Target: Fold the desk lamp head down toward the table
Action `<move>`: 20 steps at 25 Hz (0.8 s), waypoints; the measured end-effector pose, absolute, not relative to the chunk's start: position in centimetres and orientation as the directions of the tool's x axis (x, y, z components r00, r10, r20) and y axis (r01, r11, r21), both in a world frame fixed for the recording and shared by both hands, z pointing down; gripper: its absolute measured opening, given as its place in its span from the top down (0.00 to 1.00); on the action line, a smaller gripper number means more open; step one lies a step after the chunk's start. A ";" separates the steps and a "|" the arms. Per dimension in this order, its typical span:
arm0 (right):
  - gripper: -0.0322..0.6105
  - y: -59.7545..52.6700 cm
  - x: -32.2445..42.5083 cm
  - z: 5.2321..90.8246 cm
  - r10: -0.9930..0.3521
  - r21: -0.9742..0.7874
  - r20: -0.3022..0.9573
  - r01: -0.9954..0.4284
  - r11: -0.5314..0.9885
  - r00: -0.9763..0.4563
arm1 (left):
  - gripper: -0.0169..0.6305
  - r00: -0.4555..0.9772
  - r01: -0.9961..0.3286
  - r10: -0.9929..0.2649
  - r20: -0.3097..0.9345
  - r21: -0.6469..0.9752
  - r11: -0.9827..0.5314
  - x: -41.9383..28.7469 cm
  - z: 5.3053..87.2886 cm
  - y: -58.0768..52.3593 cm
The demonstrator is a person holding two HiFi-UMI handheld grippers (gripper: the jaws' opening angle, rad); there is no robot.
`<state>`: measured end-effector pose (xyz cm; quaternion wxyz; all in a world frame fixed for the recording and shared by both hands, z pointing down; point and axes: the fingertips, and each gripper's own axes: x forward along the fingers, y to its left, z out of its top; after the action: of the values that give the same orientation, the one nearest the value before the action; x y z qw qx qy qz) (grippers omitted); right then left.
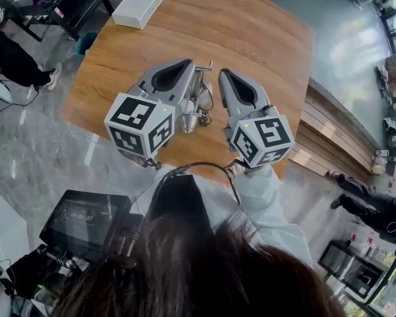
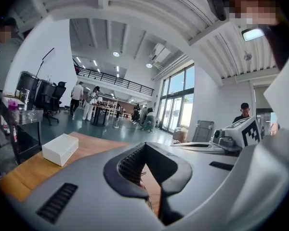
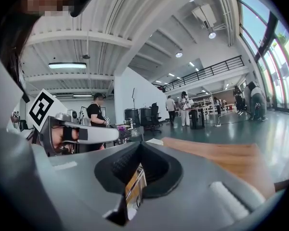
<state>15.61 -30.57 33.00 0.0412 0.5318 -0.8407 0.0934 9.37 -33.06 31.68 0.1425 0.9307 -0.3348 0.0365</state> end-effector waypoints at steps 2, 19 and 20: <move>0.95 -30.4 15.4 32.9 -0.889 -0.113 0.166 -0.903 0.414 -0.428 | 0.97 0.785 -0.619 -0.600 0.155 0.250 -0.745 9.7 31.6 -33.0; 0.95 -30.0 15.2 33.2 -0.880 -0.150 0.155 -0.891 0.428 -0.448 | 0.97 0.781 -0.624 -0.604 0.161 0.231 -0.746 9.9 31.9 -32.8; 0.95 -30.0 15.0 33.3 -0.879 -0.162 0.153 -0.889 0.429 -0.452 | 0.97 0.781 -0.624 -0.603 0.160 0.231 -0.746 9.9 31.9 -32.8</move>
<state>15.03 -30.01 33.25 0.0226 0.5230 -0.8449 0.1097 9.86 -32.79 31.89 0.1371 0.9337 -0.3286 0.0373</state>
